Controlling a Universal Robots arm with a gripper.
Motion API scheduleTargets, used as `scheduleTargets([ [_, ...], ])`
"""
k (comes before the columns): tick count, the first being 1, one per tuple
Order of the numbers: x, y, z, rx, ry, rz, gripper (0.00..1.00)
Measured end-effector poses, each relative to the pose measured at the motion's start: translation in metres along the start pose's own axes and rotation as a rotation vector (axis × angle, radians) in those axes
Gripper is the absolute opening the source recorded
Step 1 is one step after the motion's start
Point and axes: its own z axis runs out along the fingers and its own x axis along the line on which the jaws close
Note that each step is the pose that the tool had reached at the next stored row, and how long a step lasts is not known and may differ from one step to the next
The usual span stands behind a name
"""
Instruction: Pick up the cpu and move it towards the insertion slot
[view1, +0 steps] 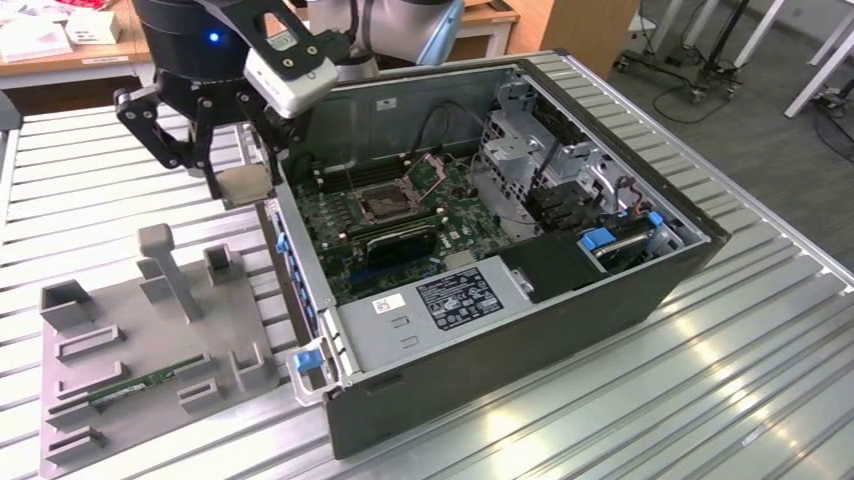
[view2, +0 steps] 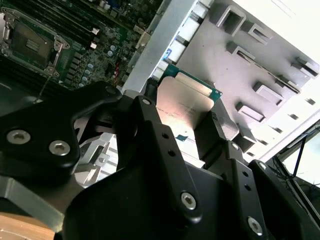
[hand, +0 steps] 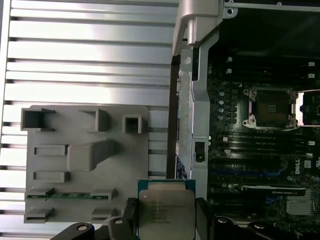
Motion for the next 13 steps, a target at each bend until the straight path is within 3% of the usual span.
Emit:
scheduleTargets([
  [13, -0.0298, -0.0008, 0.0001, 0.0, 0.0, 0.0, 0.54],
])
